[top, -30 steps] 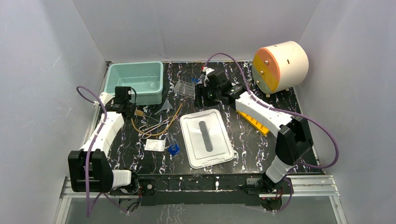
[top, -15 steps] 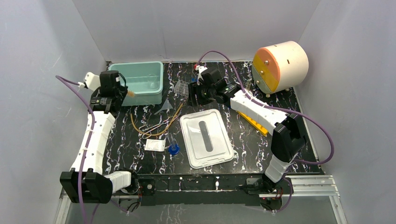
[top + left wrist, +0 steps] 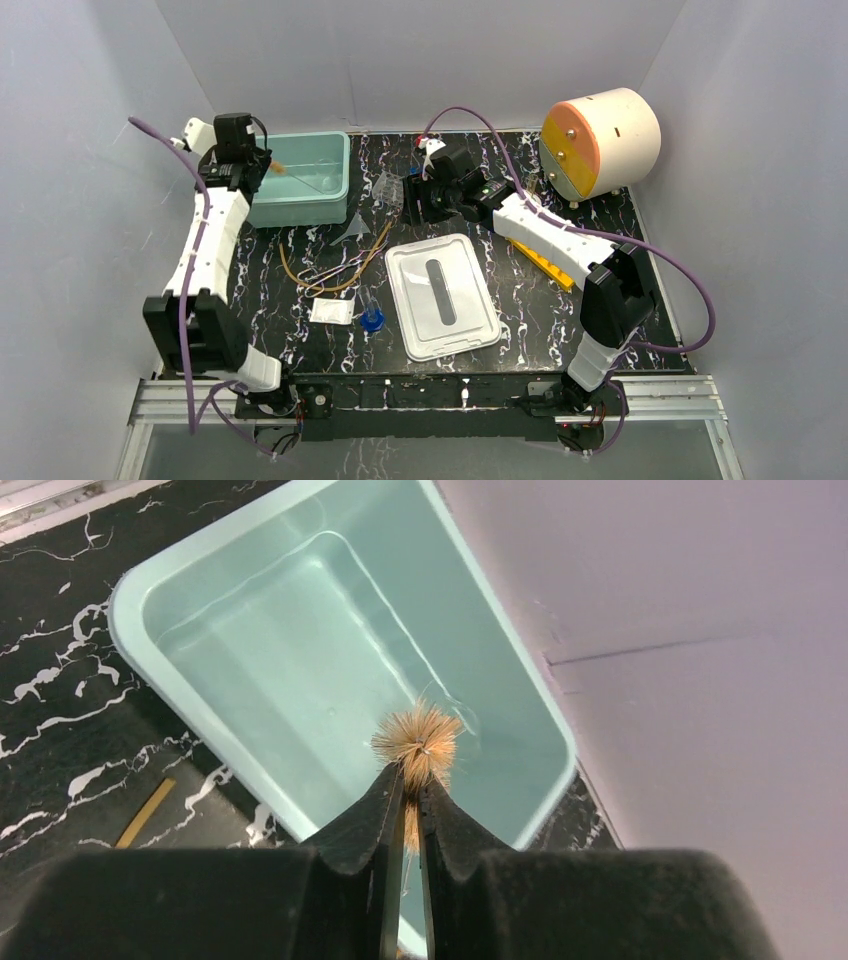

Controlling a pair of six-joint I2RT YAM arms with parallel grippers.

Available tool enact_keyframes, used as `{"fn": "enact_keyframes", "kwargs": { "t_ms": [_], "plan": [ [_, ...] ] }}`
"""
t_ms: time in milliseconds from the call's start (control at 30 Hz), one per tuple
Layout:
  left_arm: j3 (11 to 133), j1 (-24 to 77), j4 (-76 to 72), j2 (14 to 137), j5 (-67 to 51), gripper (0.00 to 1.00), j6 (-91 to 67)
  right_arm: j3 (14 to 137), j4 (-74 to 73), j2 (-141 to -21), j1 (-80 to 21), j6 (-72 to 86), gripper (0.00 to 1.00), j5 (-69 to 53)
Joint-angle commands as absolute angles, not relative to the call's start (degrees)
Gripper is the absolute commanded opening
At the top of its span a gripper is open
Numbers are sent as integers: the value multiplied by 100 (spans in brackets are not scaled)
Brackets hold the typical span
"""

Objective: Organize the chemistry lab equipment

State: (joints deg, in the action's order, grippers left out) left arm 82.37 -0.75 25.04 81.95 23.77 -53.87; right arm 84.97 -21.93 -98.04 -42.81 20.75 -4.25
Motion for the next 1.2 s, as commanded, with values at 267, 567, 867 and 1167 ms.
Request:
{"fn": "enact_keyframes", "kwargs": {
  "t_ms": [267, 567, 867, 1167],
  "plan": [
    [8587, -659, 2228, 9593, 1629, 5, -6082, 8896, -1896, -9943, -4253, 1371, 69, -51],
    [8384, -653, 2511, 10140, 1358, 5, -6426, 9064, -1947, -10151, -4158, 1096, 69, 44],
    [8565, -654, 2914, 10035, 1858, 33, -6287, 8902, -1926, -10019, -4062, 1059, 70, 136],
    [9134, -650, 3355, 9102, 1702, 57, -4927, 8846, -1951, -9934, -4065, 1326, 70, 35]
  ]
}}
